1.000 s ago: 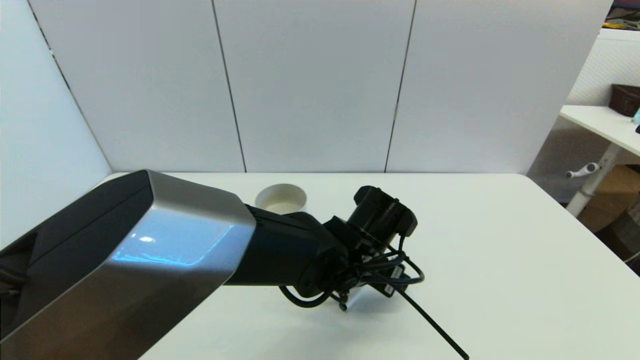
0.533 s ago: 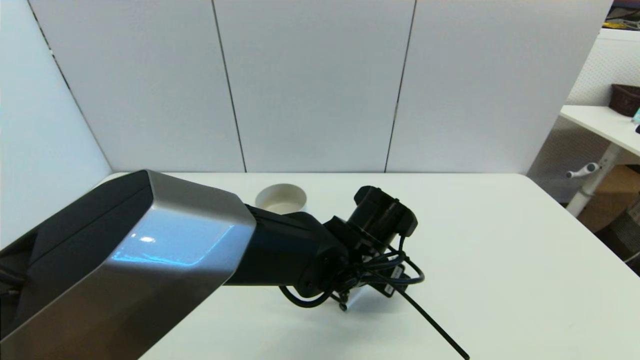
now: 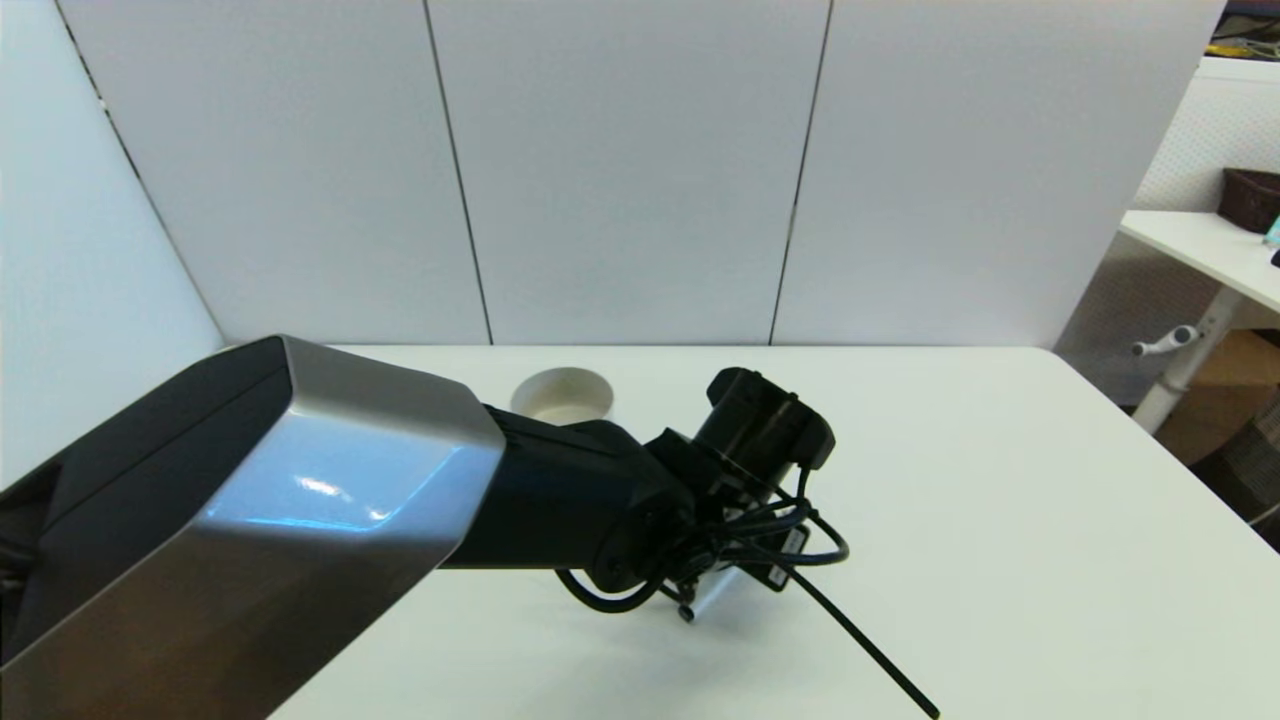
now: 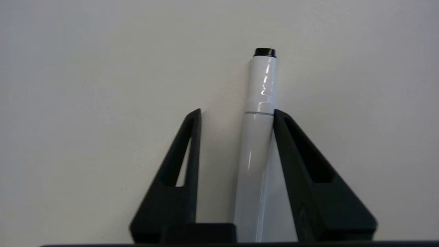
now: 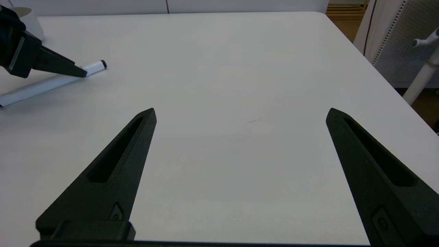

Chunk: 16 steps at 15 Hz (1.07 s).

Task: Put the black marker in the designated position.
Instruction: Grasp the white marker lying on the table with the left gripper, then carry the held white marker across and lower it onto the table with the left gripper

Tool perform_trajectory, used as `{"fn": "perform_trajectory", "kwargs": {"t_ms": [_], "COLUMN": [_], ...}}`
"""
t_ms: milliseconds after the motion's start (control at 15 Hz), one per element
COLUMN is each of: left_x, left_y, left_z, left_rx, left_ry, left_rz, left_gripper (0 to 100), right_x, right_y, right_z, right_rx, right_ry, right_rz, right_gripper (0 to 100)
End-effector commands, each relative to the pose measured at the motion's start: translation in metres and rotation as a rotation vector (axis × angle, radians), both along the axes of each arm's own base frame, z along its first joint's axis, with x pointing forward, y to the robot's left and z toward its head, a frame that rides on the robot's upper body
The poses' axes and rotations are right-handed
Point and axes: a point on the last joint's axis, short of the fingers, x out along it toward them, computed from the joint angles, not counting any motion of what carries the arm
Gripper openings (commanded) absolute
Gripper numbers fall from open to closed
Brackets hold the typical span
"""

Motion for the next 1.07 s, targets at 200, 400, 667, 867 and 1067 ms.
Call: {"fn": "perform_trajectory", "kwargs": {"t_ms": [200, 400, 667, 867, 1067], "left_x": [-0.003, -0.004, -0.008, -0.008, 0.012], "left_y": [0.004, 0.005, 0.012, 0.026, 0.052], "left_z": [0.001, 0.001, 0.031, 0.059, 0.09], "left_rx": [0.007, 0.009, -0.044, -0.079, -0.128], "left_ry": [0.005, 0.005, -0.042, -0.109, -0.178], "left_rz": [0.002, 0.001, 0.0, 0.055, 0.142], "left_gripper": [0, 0, 0, 0, 0], "right_x": [0.0, 0.0, 0.0, 0.0, 0.0], "right_y": [0.0, 0.0, 0.0, 0.0, 0.0], "right_z": [0.0, 0.0, 0.0, 0.0, 0.0], "right_rx": [0.0, 0.0, 0.0, 0.0, 0.0], "right_ry": [0.0, 0.002, 0.002, 0.002, 0.002], "right_rz": [0.0, 0.0, 0.0, 0.0, 0.0], "right_gripper": [100, 100, 100, 100, 100]}}
